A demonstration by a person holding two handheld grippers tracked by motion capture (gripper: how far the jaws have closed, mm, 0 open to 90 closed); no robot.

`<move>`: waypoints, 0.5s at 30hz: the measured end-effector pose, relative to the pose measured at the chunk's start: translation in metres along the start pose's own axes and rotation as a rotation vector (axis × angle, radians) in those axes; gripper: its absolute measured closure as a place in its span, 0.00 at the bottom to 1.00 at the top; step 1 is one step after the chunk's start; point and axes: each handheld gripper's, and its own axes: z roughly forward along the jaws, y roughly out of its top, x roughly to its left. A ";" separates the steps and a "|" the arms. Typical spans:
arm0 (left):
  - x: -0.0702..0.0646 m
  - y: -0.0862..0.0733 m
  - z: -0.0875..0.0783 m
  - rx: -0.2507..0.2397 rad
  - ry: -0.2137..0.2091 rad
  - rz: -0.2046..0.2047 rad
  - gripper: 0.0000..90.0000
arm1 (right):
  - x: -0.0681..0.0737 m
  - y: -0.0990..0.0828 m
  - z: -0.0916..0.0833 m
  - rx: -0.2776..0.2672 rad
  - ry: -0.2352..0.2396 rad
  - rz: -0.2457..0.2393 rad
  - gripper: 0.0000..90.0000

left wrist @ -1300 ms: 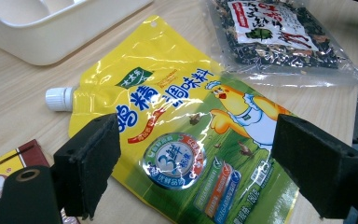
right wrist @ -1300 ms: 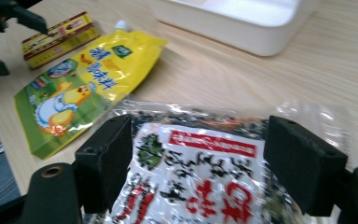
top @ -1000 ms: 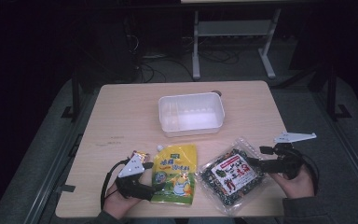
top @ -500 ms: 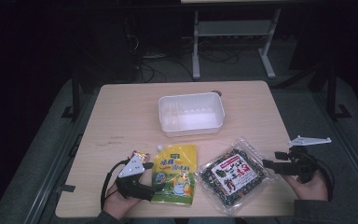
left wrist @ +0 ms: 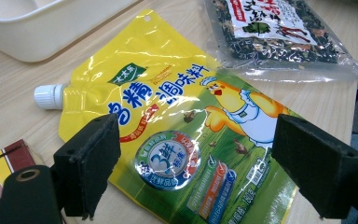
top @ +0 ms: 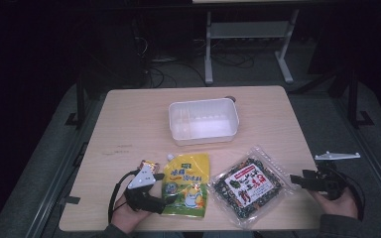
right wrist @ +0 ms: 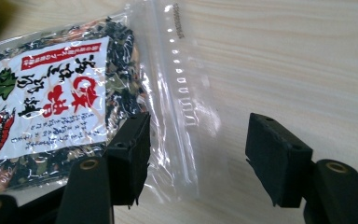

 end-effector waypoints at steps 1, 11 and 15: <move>0.000 0.000 0.000 0.000 -0.001 -0.002 0.17 | -0.003 -0.002 0.000 0.004 0.004 0.014 0.46; -0.001 0.001 0.003 0.005 -0.008 0.003 0.17 | -0.011 -0.011 0.002 0.048 0.010 0.036 0.55; -0.001 0.001 0.004 0.007 -0.011 0.001 0.17 | -0.014 -0.014 0.003 0.057 0.036 0.042 0.65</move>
